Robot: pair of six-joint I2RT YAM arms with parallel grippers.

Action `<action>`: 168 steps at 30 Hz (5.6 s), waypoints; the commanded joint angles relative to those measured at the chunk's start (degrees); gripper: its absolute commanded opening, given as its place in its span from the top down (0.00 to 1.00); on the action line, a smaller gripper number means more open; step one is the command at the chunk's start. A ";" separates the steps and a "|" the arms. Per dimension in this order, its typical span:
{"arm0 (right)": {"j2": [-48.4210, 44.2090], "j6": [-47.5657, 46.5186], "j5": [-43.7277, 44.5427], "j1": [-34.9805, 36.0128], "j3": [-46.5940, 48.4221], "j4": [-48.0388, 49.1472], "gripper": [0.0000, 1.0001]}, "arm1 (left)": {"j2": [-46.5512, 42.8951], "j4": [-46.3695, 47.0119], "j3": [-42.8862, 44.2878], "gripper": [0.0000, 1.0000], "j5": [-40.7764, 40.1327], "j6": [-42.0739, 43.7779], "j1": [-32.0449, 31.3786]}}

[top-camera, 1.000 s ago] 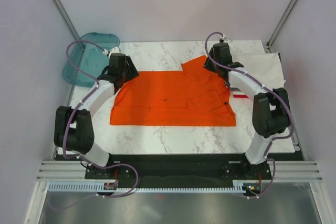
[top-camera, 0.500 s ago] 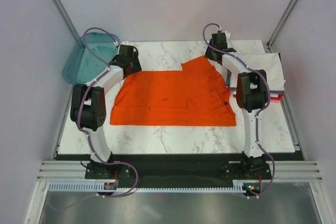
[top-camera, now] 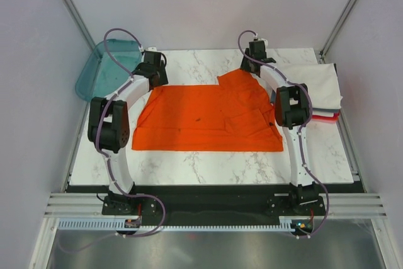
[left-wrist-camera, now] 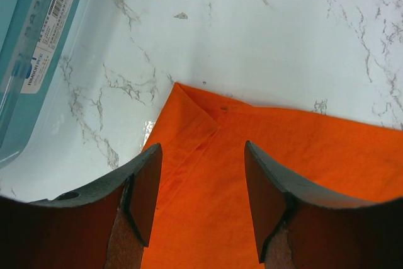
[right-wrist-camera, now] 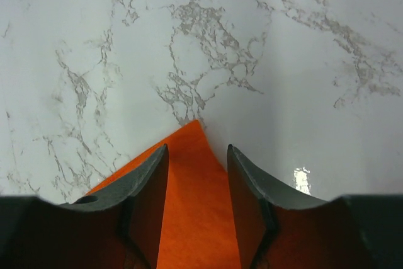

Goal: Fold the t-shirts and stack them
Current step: Fold the tshirt

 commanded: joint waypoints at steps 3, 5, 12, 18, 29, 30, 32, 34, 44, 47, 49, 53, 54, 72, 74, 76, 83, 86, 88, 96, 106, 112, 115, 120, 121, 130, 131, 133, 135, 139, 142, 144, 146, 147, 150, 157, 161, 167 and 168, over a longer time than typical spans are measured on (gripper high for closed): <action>2.35 -0.04 -1.31 -0.26 2.08 -0.91 0.59 | 2.25 -1.81 3.08 0.39 0.43 4.09 0.98; 2.26 -0.22 -0.70 -0.35 2.08 -0.91 0.70 | 2.60 -2.16 3.43 0.40 0.60 4.27 0.98; 2.35 0.48 -0.87 -0.61 1.91 -0.65 0.90 | 4.80 -4.09 5.18 0.44 0.60 5.76 0.98; 2.26 0.92 -1.40 -0.79 1.38 -0.30 0.92 | 6.64 -4.18 6.42 0.45 2.80 5.85 0.98; 1.65 1.28 -2.89 -1.23 0.15 0.32 0.94 | 13.85 -8.31 15.11 0.58 2.89 4.71 0.81; 1.56 1.45 -3.07 -1.23 0.24 0.40 0.94 | 14.12 -8.49 15.47 0.59 3.06 4.88 0.81; 1.39 1.36 -3.07 -1.31 -0.03 0.41 0.95 | 14.82 -9.45 16.52 0.59 2.80 5.06 0.81; 1.30 1.37 -2.98 -1.40 -0.20 0.40 0.95 | 15.35 -10.25 17.05 0.60 2.71 5.15 0.81; 0.33 2.16 -2.89 -1.75 -1.79 1.37 0.96 | 15.97 -13.50 17.84 0.87 3.24 4.89 0.63; 0.42 2.24 -3.07 -1.67 -1.79 1.37 0.97 | 15.35 -14.11 18.28 0.98 2.98 5.06 0.80; 0.33 2.42 -3.07 -1.84 -1.61 1.37 1.00 | 14.74 -14.20 18.28 0.98 2.80 5.06 0.89; 0.50 3.47 -4.47 -2.54 -1.26 1.46 1.00 | 13.07 -14.29 18.37 0.98 2.54 8.12 1.51; 0.42 3.91 -4.82 -2.72 -1.26 1.37 1.00 | 12.80 -14.38 18.46 0.98 2.02 9.09 1.77; -0.99 5.32 -7.64 -3.51 -2.58 1.99 1.00 | 17.72 -12.72 24.08 0.98 -2.65 24.92 4.94; -1.16 5.14 -7.64 -3.60 -2.66 1.99 1.00 | 17.81 -11.22 23.73 0.98 -2.65 26.58 4.94; -1.43 5.14 -7.73 -3.78 -2.84 1.99 1.00 | 17.55 -10.43 22.77 0.98 -1.86 27.73 4.94; -3.71 5.14 -9.75 -3.95 -4.94 2.25 1.00 | 13.86 -3.49 15.48 0.98 2.98 29.41 5.11; -5.64 5.23 -9.92 -4.04 -6.61 2.51 1.00 | 12.72 -3.30 14.16 0.98 3.94 29.14 5.55; -7.04 5.23 -10.19 -4.04 -7.32 2.69 1.00 | 12.19 -2.78 13.10 0.98 4.21 29.05 6.16; -10.74 5.32 -11.50 -4.04 -11.01 2.86 1.00 | 10.70 -0.32 10.82 0.98 7.19 28.70 7.57; -19.61 5.58 -11.33 -4.39 -20.06 4.88 1.00 | 5.07 7.68 2.64 0.98 8.69 30.37 7.84; -24.10 6.20 -12.91 -4.48 -24.54 5.59 1.00 | 3.66 10.32 1.14 0.98 10.09 30.02 7.92; -26.12 6.72 -13.44 -4.48 -27.00 6.03 1.00 | 3.05 10.32 1.14 0.98 12.38 30.11 8.27; -29.46 7.34 -13.62 -4.39 -32.45 7.70 1.00 | 2.17 10.32 0.71 0.98 12.21 30.20 8.54; -30.42 7.43 -13.44 -4.48 -32.98 7.87 1.00 | 2.08 10.32 0.62 0.98 11.77 30.37 8.54; -31.93 8.04 -14.23 -4.48 -34.66 8.23 1.00 | 2.96 10.05 1.67 0.90 7.90 29.23 8.54; -31.84 8.13 -14.23 -4.48 -34.74 8.31 1.00 | 2.61 10.14 1.67 0.84 7.99 29.14 8.54; -31.66 8.22 -14.32 -4.48 -34.74 8.49 1.00 | 1.91 10.32 1.41 0.72 8.95 27.83 8.45; -31.49 8.31 -14.58 -4.48 -34.66 8.49 1.00 | 0.41 11.10 0.54 0.71 12.20 27.30 8.45; -31.05 8.31 -14.67 -4.65 -34.66 8.93 1.00 | -2.40 12.43 -1.40 0.65 15.71 25.01 8.36; -30.70 8.66 -14.84 -4.83 -34.48 9.37 1.00 | -4.77 12.08 -2.81 0.65 20.46 23.96 7.93; -30.43 8.92 -15.28 -4.92 -34.48 9.63 1.00 | -5.22 11.03 -2.73 0.65 21.61 22.38 7.49; -29.82 9.36 -15.90 -5.01 -34.22 9.98 1.00 | -4.34 8.31 -1.59 0.66 20.22 21.15 7.31; -29.56 9.54 -15.99 -5.09 -34.13 10.16 1.00 | -3.73 7.34 -0.36 0.66 19.07 20.45 7.31; -29.29 9.71 -16.34 -5.09 -34.04 10.69 1.00 | 0.13 3.39 2.97 0.59 16.60 19.83 7.40; -29.29 9.89 -16.60 -5.27 -34.04 11.30 1.00 | 8.66 -6.72 13.35 0.55 14.32 14.21 7.48; -29.12 10.24 -17.04 -5.44 -34.39 11.92 1.00 | 13.23 -12.79 19.50 0.47 12.21 10.34 7.48; -29.20 10.59 -17.57 -5.88 -35.09 12.53 1.00 | 16.31 -17.54 23.28 0.36 5.54 7.44 7.92; -29.20 10.68 -17.66 -5.80 -35.18 12.79 1.00 | 17.71 -18.33 25.03 0.37 5.88 6.91 8.27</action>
